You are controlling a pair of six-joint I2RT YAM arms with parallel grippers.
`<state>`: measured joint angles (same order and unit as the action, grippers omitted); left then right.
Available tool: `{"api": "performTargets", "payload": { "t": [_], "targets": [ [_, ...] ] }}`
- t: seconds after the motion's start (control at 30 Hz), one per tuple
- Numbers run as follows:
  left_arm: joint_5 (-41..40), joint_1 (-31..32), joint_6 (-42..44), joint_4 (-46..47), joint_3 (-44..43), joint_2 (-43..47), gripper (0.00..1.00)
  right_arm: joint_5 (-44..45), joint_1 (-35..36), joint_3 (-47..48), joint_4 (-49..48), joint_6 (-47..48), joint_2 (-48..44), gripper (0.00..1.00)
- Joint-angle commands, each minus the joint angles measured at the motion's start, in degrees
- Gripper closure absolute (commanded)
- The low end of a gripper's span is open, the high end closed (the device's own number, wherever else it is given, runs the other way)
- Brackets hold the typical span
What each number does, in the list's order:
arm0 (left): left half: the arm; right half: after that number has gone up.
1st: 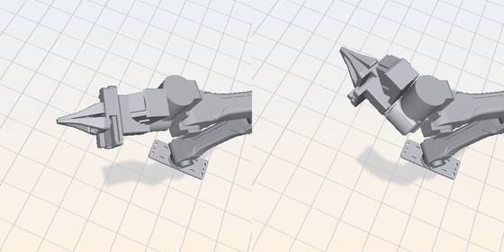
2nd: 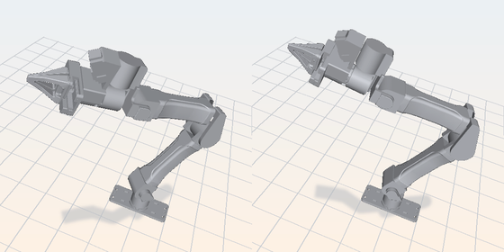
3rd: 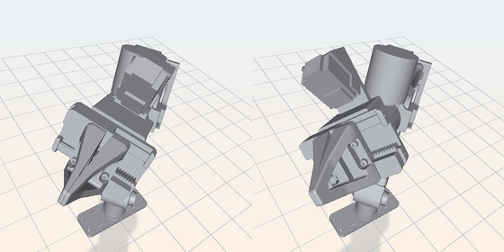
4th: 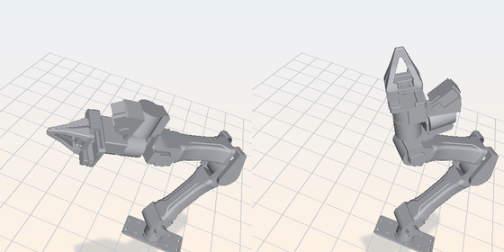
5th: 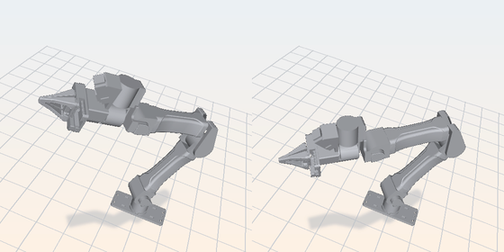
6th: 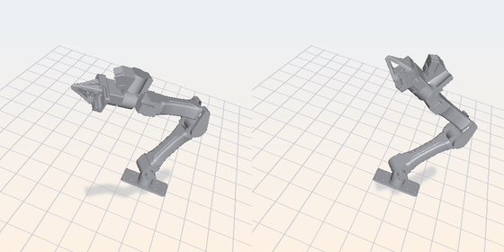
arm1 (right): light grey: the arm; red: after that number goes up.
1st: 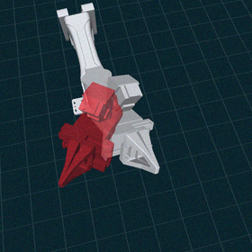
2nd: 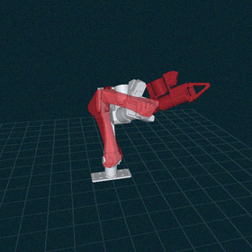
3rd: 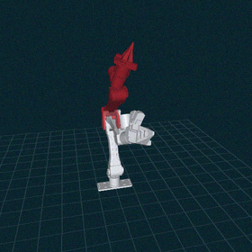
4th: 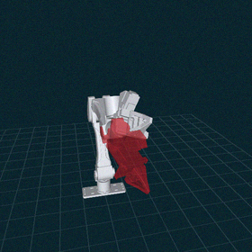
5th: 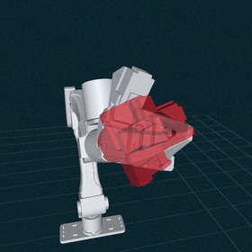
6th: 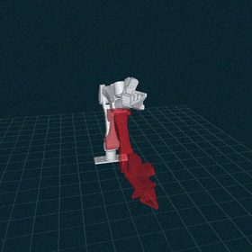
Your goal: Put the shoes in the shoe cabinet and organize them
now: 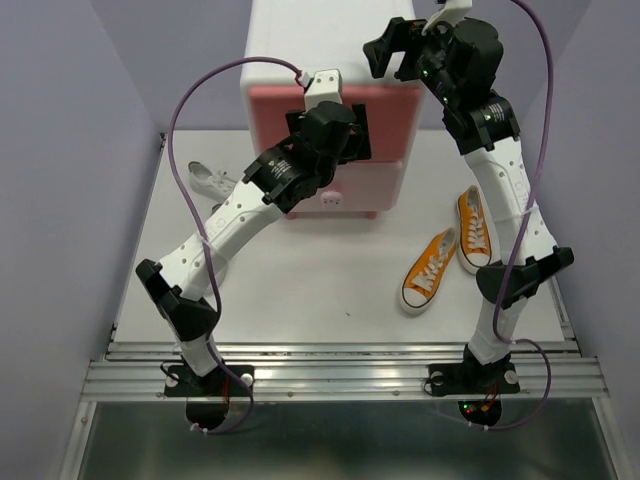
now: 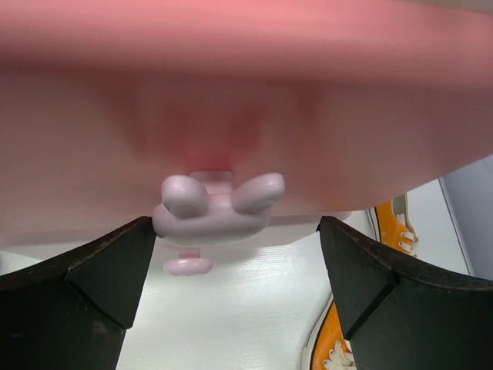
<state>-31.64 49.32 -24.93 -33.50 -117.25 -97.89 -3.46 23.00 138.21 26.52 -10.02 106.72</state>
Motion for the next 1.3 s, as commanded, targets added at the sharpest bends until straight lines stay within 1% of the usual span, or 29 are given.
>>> {"api": "performTargets", "payload": {
  "t": [0.0, 0.1, 0.3, 0.37, 0.4, 0.5, 0.53, 0.57, 0.63, 0.67, 0.77, 0.8, 0.97, 1.03, 1.2, 1.27],
  "targets": [
    [-0.27, -1.42, 1.81, 2.47, -3.77, -0.72, 0.02, -1.81, 0.99, -2.33, 9.69, -2.37, 0.77, 0.0],
    [-0.44, -1.95, 2.16, 2.12, -4.83, -1.52, 0.02, -1.72, 0.99, -2.6, 9.69, -2.37, 0.51, 0.0],
    [1.05, -2.82, 2.6, 2.56, -5.35, -2.22, 0.12, -2.16, 0.99, -3.21, 9.6, -2.55, 0.16, 0.0],
    [1.31, -2.91, 2.25, 2.47, -5.53, -2.22, 0.21, -2.16, 0.99, -3.21, 9.6, -2.46, 0.16, 0.0],
    [1.32, -3.0, 2.08, 2.47, -5.71, -2.13, 0.33, -2.07, 0.99, -3.21, 9.6, -2.46, 0.16, 0.0],
    [1.4, -3.0, 1.55, 2.38, -5.71, -1.61, 0.52, -2.07, 0.99, -3.47, 9.6, -2.46, -0.02, 0.0],
    [1.66, -3.0, 1.29, 1.86, -5.53, -1.26, 0.65, -2.07, 0.99, -3.91, 9.51, -2.55, -0.1, 0.0],
    [1.84, -3.0, 0.76, 1.59, -5.27, -0.99, 0.71, -2.07, 0.99, -4.09, 9.51, -2.55, -0.11, 0.0],
    [2.37, -3.0, 0.06, 0.8, -3.79, 0.23, 0.82, -1.9, 0.99, -4.44, 9.51, -2.46, -0.28, 0.0],
    [2.81, -2.91, -0.55, 0.71, -2.82, 0.85, 0.89, -1.64, 0.99, -4.7, 9.42, -2.37, -0.37, 0.0],
    [3.43, -2.57, -1.61, 0.71, 1.75, 3.84, 0.98, -0.84, 0.99, -4.97, 9.16, -2.02, -0.63, 0.0],
    [3.51, -2.39, -1.96, 0.63, 2.89, 4.63, 1.0, -0.76, 0.99, -5.06, 9.16, -2.11, -0.63, 0.0],
    [3.52, -0.46, -4.51, -0.34, 9.92, 10.95, 1.0, -1.19, 0.99, -5.23, 8.55, -2.72, -0.55, 0.0],
    [2.73, 0.16, -5.74, -1.39, 12.21, 12.18, 1.0, -1.37, 0.99, -5.32, 8.55, -3.07, -0.46, 0.0],
    [1.41, 2.7, -8.29, -3.77, 14.42, 14.74, 1.0, -1.19, 0.99, -5.94, 8.11, -2.9, -0.37, 0.0],
    [-0.08, 4.81, -9.52, -5.52, 14.25, 15.18, 1.0, -1.11, 0.99, -5.94, 7.93, -2.81, -0.28, 0.0]
  ]
}}
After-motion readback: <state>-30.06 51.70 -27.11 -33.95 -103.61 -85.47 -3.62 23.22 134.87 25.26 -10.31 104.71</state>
